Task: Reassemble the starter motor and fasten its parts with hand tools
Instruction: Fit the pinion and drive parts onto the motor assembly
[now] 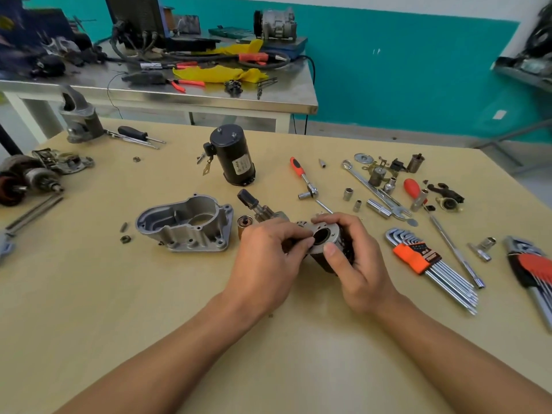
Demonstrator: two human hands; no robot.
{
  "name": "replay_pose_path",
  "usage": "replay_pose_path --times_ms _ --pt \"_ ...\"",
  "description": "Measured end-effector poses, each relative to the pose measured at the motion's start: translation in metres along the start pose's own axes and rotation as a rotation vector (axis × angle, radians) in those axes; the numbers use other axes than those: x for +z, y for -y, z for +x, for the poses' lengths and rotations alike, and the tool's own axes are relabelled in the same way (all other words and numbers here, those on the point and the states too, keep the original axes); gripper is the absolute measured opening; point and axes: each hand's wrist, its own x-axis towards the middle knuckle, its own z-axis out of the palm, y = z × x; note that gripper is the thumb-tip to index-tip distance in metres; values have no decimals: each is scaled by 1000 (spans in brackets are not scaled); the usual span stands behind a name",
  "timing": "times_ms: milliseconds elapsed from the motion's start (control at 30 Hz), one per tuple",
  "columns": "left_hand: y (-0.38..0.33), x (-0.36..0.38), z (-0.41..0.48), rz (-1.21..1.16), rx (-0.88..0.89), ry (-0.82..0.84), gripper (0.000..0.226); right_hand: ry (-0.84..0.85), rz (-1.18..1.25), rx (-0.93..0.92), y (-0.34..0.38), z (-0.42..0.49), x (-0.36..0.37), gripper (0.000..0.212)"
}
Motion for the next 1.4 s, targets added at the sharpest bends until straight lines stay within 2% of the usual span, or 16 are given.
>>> replay_pose_path --times_ms 167,300,433,533,667,800,1200,1400 --pt "2 -4 -3 -68 -61 26 13 -7 -21 2 1 -1 0 39" --pt "2 -7 -2 -110 -79 63 32 -8 -20 14 1 0 1 38" --pt "2 -7 -2 -69 -55 75 20 -16 -38 15 0 0 2 37" --pt "4 -9 0 -97 -69 114 22 -45 -43 7 1 1 3 34" --pt "7 -14 4 -144 -153 187 14 -66 -56 21 2 1 6 29" --pt "5 -15 7 -165 -212 183 4 -85 -52 45 4 2 9 29" --pt "4 -14 6 -141 -178 144 10 -201 -89 64 5 3 17 31" --pt "4 -16 6 -133 -157 142 18 -207 -109 40 6 5 17 52"
